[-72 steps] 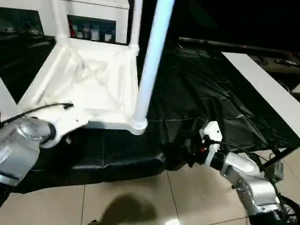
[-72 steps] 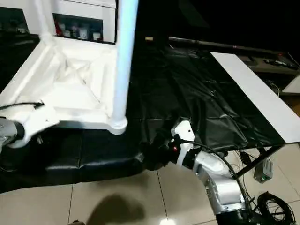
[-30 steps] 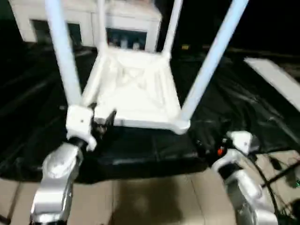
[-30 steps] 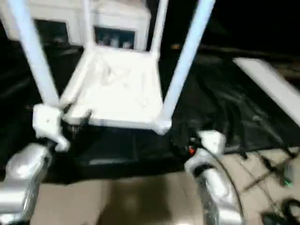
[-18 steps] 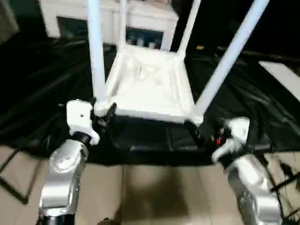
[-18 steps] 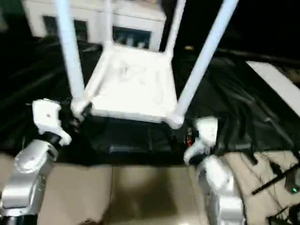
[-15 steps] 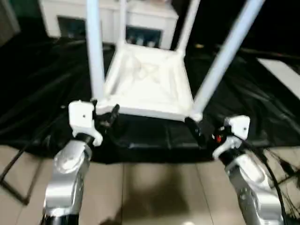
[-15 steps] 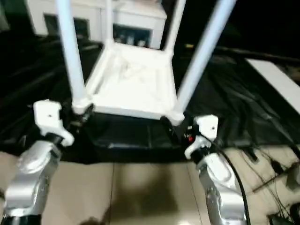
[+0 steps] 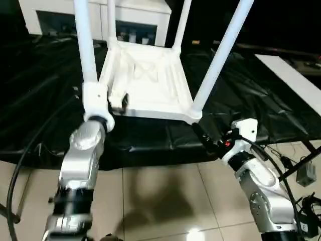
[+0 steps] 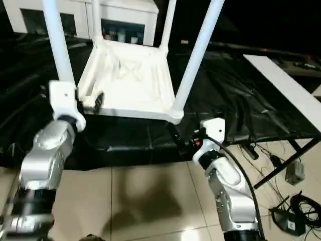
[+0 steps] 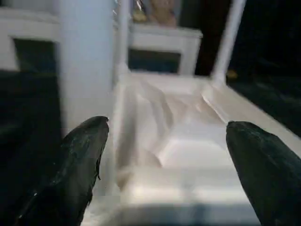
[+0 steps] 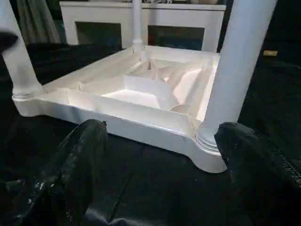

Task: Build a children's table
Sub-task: Rotate leg to tighten

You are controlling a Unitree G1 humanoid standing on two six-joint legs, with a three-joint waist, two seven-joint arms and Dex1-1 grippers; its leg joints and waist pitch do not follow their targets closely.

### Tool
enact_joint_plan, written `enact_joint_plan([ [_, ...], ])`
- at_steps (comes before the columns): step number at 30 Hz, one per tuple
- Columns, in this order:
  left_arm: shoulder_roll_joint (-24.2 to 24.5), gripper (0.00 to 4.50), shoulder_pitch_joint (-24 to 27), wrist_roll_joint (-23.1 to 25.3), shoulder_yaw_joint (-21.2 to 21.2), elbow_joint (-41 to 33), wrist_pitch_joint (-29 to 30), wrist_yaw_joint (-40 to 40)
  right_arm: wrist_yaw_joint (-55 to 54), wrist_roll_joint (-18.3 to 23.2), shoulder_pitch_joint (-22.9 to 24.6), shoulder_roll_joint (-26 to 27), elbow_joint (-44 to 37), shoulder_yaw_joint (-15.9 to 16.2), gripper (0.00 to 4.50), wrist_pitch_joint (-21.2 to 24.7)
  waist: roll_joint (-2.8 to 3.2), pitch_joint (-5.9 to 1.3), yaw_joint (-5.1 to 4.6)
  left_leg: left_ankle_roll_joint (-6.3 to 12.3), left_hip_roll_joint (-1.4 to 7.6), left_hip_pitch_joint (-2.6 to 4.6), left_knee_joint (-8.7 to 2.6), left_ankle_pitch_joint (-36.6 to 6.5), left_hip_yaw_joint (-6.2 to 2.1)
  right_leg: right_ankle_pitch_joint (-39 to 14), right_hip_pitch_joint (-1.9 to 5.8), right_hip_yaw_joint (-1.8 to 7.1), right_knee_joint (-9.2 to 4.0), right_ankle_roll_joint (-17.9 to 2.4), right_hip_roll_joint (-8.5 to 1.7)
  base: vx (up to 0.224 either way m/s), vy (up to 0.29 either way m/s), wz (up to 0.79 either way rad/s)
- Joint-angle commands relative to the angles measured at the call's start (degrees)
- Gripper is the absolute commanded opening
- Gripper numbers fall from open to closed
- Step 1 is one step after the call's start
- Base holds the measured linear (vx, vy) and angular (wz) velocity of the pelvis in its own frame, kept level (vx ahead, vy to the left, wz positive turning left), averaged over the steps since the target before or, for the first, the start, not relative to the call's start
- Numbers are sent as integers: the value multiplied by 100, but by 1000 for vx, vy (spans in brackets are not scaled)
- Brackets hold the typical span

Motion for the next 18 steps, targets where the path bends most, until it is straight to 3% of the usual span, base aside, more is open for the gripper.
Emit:
enact_joint_plan([
  [1, -75, 444, 223, -20, -44, -238, -140, -71, 1, -40, 90, -62, -79, 67, 403, 9, 98, -274, 102, -186, 402, -112, -679, -2266, -355, -1781, 253, 208, -458, -716, -633, 0, 0, 0],
  [2, -66, 444, 252, -22, -58, -261, -123, -101, 7, -48, 101, -62, -83, 82, 403, 1, 132, -254, 101, 53, 227, -251, -733, -2351, -432, -2076, 326, 32, -493, -599, -561, 0, 0, 0],
  [3, -25, 444, 413, -26, -143, -369, -65, -240, 23, -101, 159, -64, -105, 159, 403, -44, 172, -299, 141, 97, 199, -183, -659, -2376, -425, -2281, 362, -5, -539, -593, -609, 55, -25, 37],
  [4, -9, 444, 488, 13, -179, -407, -91, -221, -28, -127, 181, -43, -123, 170, 403, -57, 172, -279, 139, 182, 165, -183, -555, -2484, -444, -2832, 429, -58, -661, -571, -724, 55, -25, 37],
  [5, -20, 444, 516, 3, -183, -426, -81, -204, -61, -102, 187, -15, -127, 141, 403, -46, 187, -281, 161, 197, 169, -179, -506, -2518, -434, -3128, 502, -90, -731, -535, -774, 67, -31, 43],
  [6, -28, 444, 559, -14, -200, -463, -69, -201, -92, -86, 193, 9, -135, 115, 403, -44, 212, -197, 193, 223, 209, -146, -358, -2762, -376, -4237, 643, -200, -941, -444, -885, 90, -30, 51],
  [7, -30, 444, 583, -30, -217, -478, -75, -197, -102, -90, 197, 23, -141, 101, 403, -46, 236, -175, 207, 230, 218, -69, -318, -2877, -337, -4475, 670, -256, -994, -465, -871, 90, -30, 51],
  [8, -36, 444, 609, -29, -235, -498, -92, -188, -129, -52, 198, 50, -134, 55, 403, -17, 309, -207, 109, 66, 494, 445, -313, -3177, -265, -4368, 414, -179, -954, -530, -626, 104, -25, 50],
  [9, -43, 444, 645, -18, -256, -518, -135, -170, -162, -9, 201, 82, -124, 1, 403, 18, 307, -123, 45, -113, 590, 578, -398, -3783, -338, -4084, 293, -283, -865, -538, -484, 127, -12, 24],
  [10, -51, 444, 700, -13, -303, -562, -147, -190, -160, -12, 205, 70, -93, -14, 403, 15, 410, -108, 37, -451, 744, 714, -756, -4875, -407, -2875, 282, -180, -394, -566, -175, 127, -12, 24],
  [11, -51, 444, 701, -13, -304, -563, -146, -191, -159, -13, 206, 69, -92, -13, 403, 14, 365, -135, -5, -502, 796, 735, -894, -5071, -471, -2235, 273, -116, -154, -547, -78, 146, 3, 5],
  [12, -57, 444, 726, -29, -320, -586, -118, -232, -152, -31, 212, 49, -79, 0, 403, -8, 308, -95, 27, -392, 787, 788, -986, -5167, -435, -1601, 162, 82, -59, -478, -97, 143, -19, 5],
  [13, -58, 444, 728, -29, -320, -587, -117, -240, -157, -34, 212, 47, -75, 0, 403, -11, 260, -95, 14, -292, 721, 791, -937, -5041, -388, -1725, 161, 159, -199, -500, -174, 143, -19, 5],
  [14, -59, 444, 731, -30, -321, -590, -116, -248, -164, -36, 212, 45, -72, 0, 403, -14, 177, -136, 60, -75, 471, 604, -736, -4207, -152, -1960, 352, 368, -546, -646, -439, 149, -45, 4],
  [15, -53, 444, 745, -35, -326, -604, -111, -260, -179, -42, 218, 37, -71, 2, 403, -22, 131, -194, 142, 105, 366, 356, -569, -3338, -2, -2145, 640, 506, -674, -697, -589, 172, -42, -1],
  [16, -40, 444, 759, -40, -324, -619, -101, -265, -191, -33, 241, 32, -83, -5, 403, -25, 104, -244, 341, 533, 247, 17, -128, -1568, 110, -2619, 978, 716, -916, -606, -887, 172, -42, -1],
  [17, -34, 444, 763, -42, -322, -623, -97, -267, -197, -25, 254, 31, -90, -11, 403, -24, 41, -346, 387, 696, 252, -87, 44, -942, 100, -2536, 1104, 758, -923, -590, -928, 201, -19, -3],
  [18, -34, 444, 763, -42, -322, -623, -97, -267, -197, -25, 254, 31, -90, -11, 403, -24, 158, -468, 436, 972, 242, -168, -137, 208, 69, -1021, 1172, 424, -651, -399, -405, 219, 10, 1],
])
